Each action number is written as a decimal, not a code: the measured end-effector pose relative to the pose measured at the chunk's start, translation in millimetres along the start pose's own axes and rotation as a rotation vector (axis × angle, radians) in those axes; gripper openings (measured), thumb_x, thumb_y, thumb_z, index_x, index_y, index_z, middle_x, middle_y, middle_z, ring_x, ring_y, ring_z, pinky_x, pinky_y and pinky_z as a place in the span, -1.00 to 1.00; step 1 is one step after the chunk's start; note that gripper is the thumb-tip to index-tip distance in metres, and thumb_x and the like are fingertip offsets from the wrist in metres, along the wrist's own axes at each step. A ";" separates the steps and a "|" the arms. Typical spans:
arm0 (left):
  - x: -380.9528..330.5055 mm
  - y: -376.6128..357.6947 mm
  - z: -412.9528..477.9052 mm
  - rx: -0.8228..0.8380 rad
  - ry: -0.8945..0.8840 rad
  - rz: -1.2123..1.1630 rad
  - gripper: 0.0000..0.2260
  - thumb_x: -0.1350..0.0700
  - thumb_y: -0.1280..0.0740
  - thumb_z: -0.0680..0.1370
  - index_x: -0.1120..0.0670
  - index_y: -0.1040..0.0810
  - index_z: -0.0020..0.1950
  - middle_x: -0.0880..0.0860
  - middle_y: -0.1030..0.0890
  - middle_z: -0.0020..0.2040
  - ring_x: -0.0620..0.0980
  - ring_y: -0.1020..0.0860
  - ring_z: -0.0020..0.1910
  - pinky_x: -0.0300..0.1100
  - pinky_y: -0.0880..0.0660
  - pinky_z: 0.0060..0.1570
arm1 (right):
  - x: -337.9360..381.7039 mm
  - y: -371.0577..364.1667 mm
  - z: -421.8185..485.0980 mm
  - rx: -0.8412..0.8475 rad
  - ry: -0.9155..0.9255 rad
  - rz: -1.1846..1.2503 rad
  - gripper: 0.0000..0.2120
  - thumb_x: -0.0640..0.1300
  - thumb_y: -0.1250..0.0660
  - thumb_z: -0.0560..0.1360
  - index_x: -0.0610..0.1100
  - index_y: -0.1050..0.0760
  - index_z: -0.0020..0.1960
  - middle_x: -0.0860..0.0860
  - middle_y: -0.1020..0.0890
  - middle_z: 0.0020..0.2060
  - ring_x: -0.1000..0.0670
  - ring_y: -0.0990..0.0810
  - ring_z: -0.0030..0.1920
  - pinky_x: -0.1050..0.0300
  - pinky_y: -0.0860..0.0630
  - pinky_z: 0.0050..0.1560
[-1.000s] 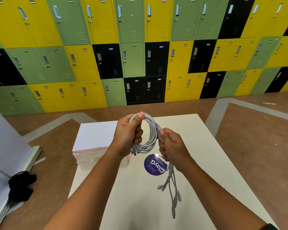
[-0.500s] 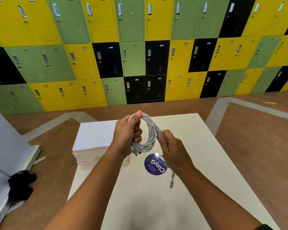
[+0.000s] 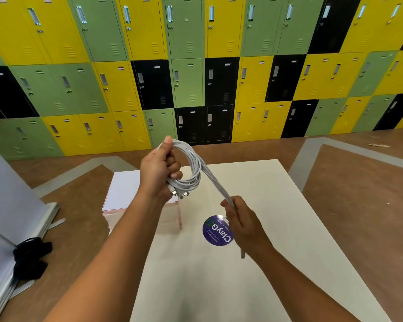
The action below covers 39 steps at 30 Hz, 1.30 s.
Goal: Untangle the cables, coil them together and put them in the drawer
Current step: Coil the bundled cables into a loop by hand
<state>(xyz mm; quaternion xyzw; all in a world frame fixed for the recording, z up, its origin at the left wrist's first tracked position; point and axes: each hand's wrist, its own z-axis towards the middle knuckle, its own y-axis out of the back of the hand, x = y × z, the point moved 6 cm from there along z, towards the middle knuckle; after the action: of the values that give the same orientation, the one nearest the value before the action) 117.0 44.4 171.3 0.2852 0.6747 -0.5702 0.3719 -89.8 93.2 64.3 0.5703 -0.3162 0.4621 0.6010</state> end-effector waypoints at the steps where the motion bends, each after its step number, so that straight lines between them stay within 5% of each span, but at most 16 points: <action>1: -1.3 1.6 1.7 -0.008 -0.003 -0.011 -0.71 -0.02 -0.31 0.62 0.06 -0.37 -0.24 -0.09 -0.17 -0.52 -0.16 -0.12 -0.59 -0.33 -0.11 -0.60 | -4.9 -1.5 -3.3 -0.007 -0.020 0.017 -0.85 -0.02 -0.13 0.68 0.03 -0.48 0.06 0.22 -0.55 -0.33 0.16 -0.50 -0.30 0.26 -0.45 -0.31; 6: 0.2 3.1 0.8 0.018 -0.040 0.011 -0.71 -0.02 -0.30 0.63 0.06 -0.36 -0.23 -0.08 -0.16 -0.51 -0.15 -0.12 -0.58 -0.32 -0.12 -0.59 | -12.9 -6.6 -6.6 -0.002 -0.133 0.181 -0.75 -0.06 -0.11 0.70 -0.06 -0.51 -0.04 0.03 -0.51 -0.39 -0.02 -0.48 -0.39 0.04 -0.47 -0.34; 8: 1.2 2.8 -0.6 0.034 -0.054 0.014 -0.70 -0.02 -0.29 0.63 0.06 -0.36 -0.23 -0.07 -0.16 -0.50 -0.15 -0.12 -0.57 -0.31 -0.12 -0.59 | -12.7 -8.0 -8.3 0.022 -0.235 0.336 -0.72 -0.05 -0.11 0.70 -0.15 -0.50 -0.04 -0.08 -0.44 -0.40 -0.07 -0.35 -0.51 0.15 -0.34 -0.48; 13: 5.4 3.0 -4.1 0.060 -0.031 -0.075 -0.69 -0.04 -0.27 0.64 0.09 -0.40 -0.24 -0.07 -0.18 -0.51 -0.16 -0.13 -0.58 -0.31 -0.15 -0.61 | -7.1 -15.6 -18.2 0.139 -0.541 0.721 -0.67 0.04 -0.18 0.66 -0.14 -0.51 -0.15 -0.04 -0.23 -0.44 0.04 -0.13 -0.51 0.25 -0.09 -0.46; 22: 32.5 -12.0 -15.0 0.124 0.103 -0.291 -0.68 -0.10 -0.30 0.57 0.09 -0.44 -0.26 -0.07 -0.19 -0.55 -0.18 -0.16 -0.63 -0.35 -0.17 -0.65 | 3.3 -29.3 -19.3 0.206 -0.673 1.117 -0.63 0.10 -0.15 0.63 -0.08 -0.41 -0.26 0.02 -0.17 -0.50 0.11 -0.10 -0.60 0.35 -0.12 -0.59; 28: 34.5 -13.6 -15.0 0.133 0.080 -0.237 -0.69 -0.10 -0.30 0.57 0.09 -0.42 -0.25 -0.07 -0.17 -0.52 -0.18 -0.14 -0.61 -0.33 -0.16 -0.64 | -0.9 -35.8 -28.8 0.334 -0.742 0.967 -0.62 0.07 -0.14 0.62 -0.09 -0.32 -0.31 -0.01 -0.18 -0.53 0.02 -0.16 -0.57 0.16 -0.28 -0.44; 34: 38.0 -14.6 -18.6 0.161 0.047 -0.123 -0.68 -0.04 -0.22 0.66 0.10 -0.41 -0.23 -0.06 -0.17 -0.51 -0.17 -0.13 -0.60 -0.34 -0.17 -0.64 | -7.3 -28.3 -30.2 0.270 -0.748 0.766 -0.75 -0.02 -0.13 0.67 -0.15 -0.47 -0.03 -0.06 -0.33 -0.43 0.07 -0.14 -0.56 0.27 -0.13 -0.51; 39: 33.8 -10.1 -17.9 0.130 0.033 -0.110 -0.69 -0.05 -0.23 0.65 0.09 -0.42 -0.22 -0.04 -0.17 -0.48 -0.15 -0.12 -0.57 -0.32 -0.14 -0.61 | -1.7 -24.4 -28.5 0.218 -0.691 0.706 -0.65 0.11 -0.21 0.63 -0.10 -0.40 -0.21 -0.03 -0.21 -0.45 0.05 -0.10 -0.50 0.25 -0.08 -0.47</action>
<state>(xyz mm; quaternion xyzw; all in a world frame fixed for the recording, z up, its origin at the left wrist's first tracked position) 86.7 58.7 150.3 0.2805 0.6571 -0.6275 0.3095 -72.2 122.6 48.9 0.6078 -0.6201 0.4516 0.2052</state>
